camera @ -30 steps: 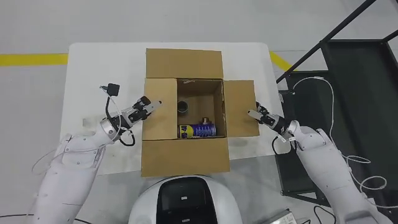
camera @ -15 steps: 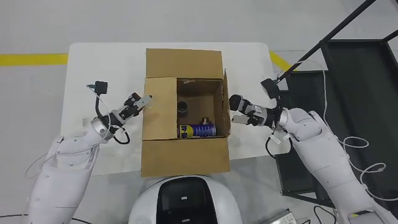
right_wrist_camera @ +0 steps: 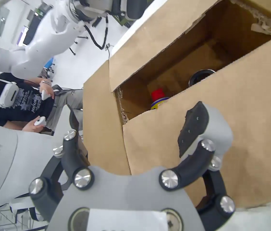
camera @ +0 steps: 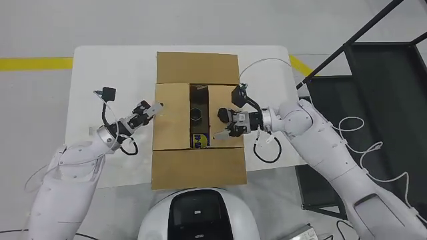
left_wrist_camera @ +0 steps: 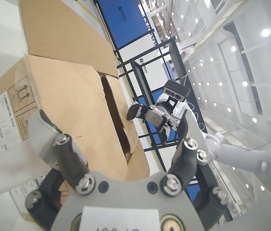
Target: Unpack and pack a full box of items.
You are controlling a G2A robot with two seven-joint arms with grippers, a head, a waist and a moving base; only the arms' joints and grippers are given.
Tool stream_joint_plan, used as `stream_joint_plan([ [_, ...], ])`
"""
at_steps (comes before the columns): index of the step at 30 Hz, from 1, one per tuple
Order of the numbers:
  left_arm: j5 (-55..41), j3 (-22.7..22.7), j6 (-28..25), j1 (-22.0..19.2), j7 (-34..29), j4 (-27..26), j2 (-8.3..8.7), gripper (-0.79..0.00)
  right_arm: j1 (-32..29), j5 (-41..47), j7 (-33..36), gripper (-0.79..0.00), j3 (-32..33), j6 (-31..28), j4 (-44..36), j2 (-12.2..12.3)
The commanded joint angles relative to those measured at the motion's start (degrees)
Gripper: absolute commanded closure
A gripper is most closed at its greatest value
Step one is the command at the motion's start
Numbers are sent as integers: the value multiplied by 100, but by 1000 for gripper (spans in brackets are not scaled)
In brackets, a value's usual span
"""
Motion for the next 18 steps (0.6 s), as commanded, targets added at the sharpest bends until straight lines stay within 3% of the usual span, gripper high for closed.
stream_joint_plan([
  [1, 146, 66, 74, -52, -95, 7, 4, -785, 50, -186, -51, -785, -101, 79, -38, -27],
  [10, 695, 245, 96, -195, -144, 84, 17, -785, 73, -338, -229, -785, -218, 69, -119, -50],
  [18, -228, -180, -92, -46, 248, -112, 41, -785, -470, 311, -373, -785, 385, -560, -356, 164],
])
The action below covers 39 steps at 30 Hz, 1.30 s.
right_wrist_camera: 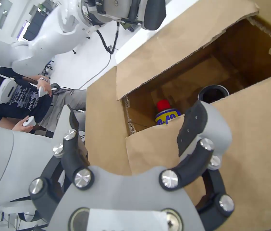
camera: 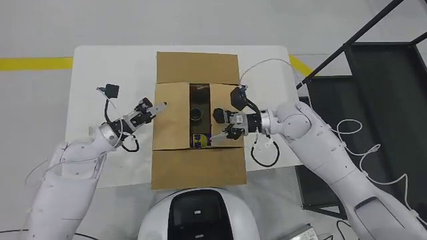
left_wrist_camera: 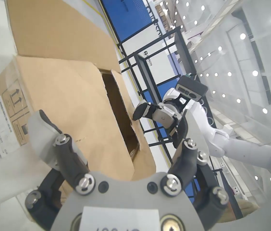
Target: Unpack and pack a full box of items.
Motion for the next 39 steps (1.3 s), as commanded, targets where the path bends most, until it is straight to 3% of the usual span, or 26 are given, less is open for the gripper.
stream_joint_plan([
  [1, -346, -240, -27, 81, 119, -85, 19, -785, -261, 200, 74, -785, 287, -150, -81, 106],
  [8, -947, -904, -112, 322, 412, -240, 74, -785, -1459, 923, 396, -785, 1158, -377, -320, 459],
  [15, -1130, -974, -3, 145, 568, 109, 69, -785, -2393, 1237, 345, -785, 1672, -403, -868, 682],
  [19, -455, -783, 99, -312, 874, 646, 48, -785, -2393, 1237, 345, -785, 1672, -403, -868, 682],
  [25, -250, -228, 200, -1204, 1390, 1580, -80, -785, -2393, 1237, 345, -785, 1672, -403, -868, 682],
  [32, -179, 161, 116, -1970, 1086, 2337, -162, -785, -2393, 1237, 345, -785, 1672, -403, -868, 682],
  [39, 95, 586, 292, -2724, 1177, 3079, -284, -785, -2393, 1237, 345, -785, 1672, -403, -868, 682],
])
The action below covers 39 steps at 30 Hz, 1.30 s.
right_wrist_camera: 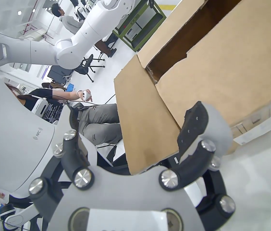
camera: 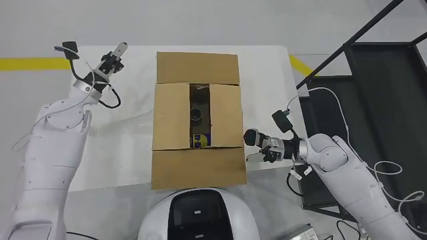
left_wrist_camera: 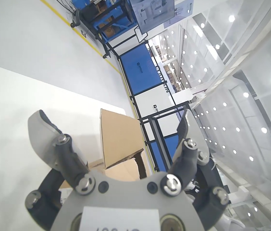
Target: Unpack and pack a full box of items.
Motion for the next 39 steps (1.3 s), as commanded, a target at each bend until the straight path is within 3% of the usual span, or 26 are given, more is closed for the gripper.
stream_joint_plan([
  [1, 116, 168, -2, -230, 90, 231, -49, -785, 0, 0, 0, -785, 0, 0, 0, 0],
  [13, 356, 1062, -202, -1215, 834, 1813, -461, -785, -3, -25, -106, -785, 7, 182, -9, -4],
  [18, 356, 1062, -202, -1215, 834, 1813, -461, -785, -156, 202, 137, -785, 215, 1046, 106, 75],
  [26, 356, 1062, -202, -1215, 834, 1813, -461, -785, -815, 571, 780, -785, 560, 1707, 345, 217],
  [32, 356, 1062, -202, -1215, 834, 1813, -461, -785, -901, 644, 1080, -785, 46, 1952, 263, 169],
  [39, 356, 1062, -202, -1215, 834, 1813, -461, -785, -356, 1002, 1239, -785, -854, 1872, 538, -17],
])
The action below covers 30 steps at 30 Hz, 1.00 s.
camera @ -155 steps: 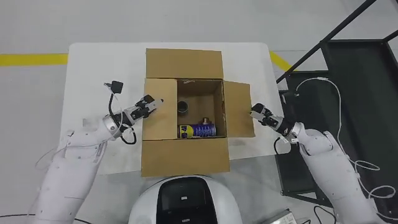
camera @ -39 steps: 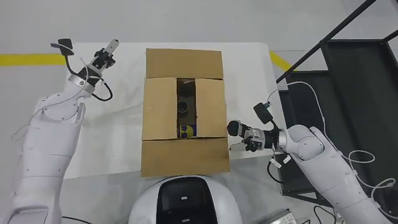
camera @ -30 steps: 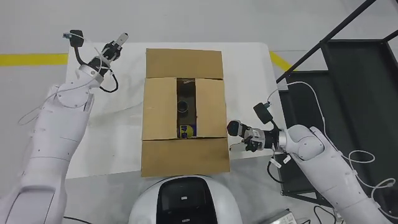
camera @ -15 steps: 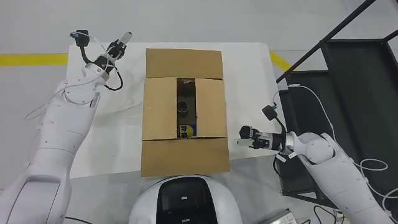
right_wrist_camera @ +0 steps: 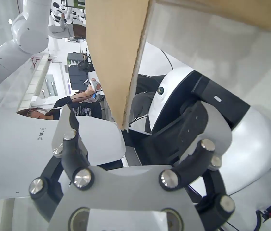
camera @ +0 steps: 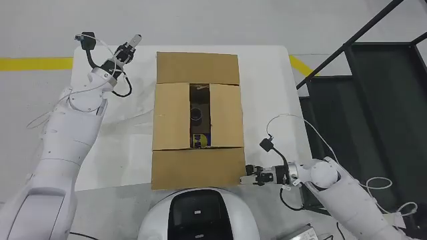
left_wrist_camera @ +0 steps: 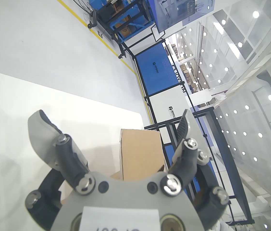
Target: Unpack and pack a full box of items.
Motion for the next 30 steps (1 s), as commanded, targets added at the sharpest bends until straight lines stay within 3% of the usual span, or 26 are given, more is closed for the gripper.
stream_joint_plan([
  [1, 0, 0, 0, 0, 0, 0, 0, -785, 139, 364, 168, -785, -181, -133, 99, -39],
  [5, 0, 0, 0, 0, 0, 0, 0, -785, 282, 1178, 389, -785, -255, -414, 147, -60],
  [13, 0, 0, 0, 0, 0, 0, 0, -785, 503, 2579, 495, -785, -248, -309, -200, 25],
  [23, 0, 0, 0, 0, 0, 0, 0, -785, 1003, 1779, -397, -785, -505, -1200, 34, -30],
  [30, 193, 16, 138, 106, -124, -150, 17, -785, 1213, 415, -1377, -785, -429, -1606, 404, -129],
])
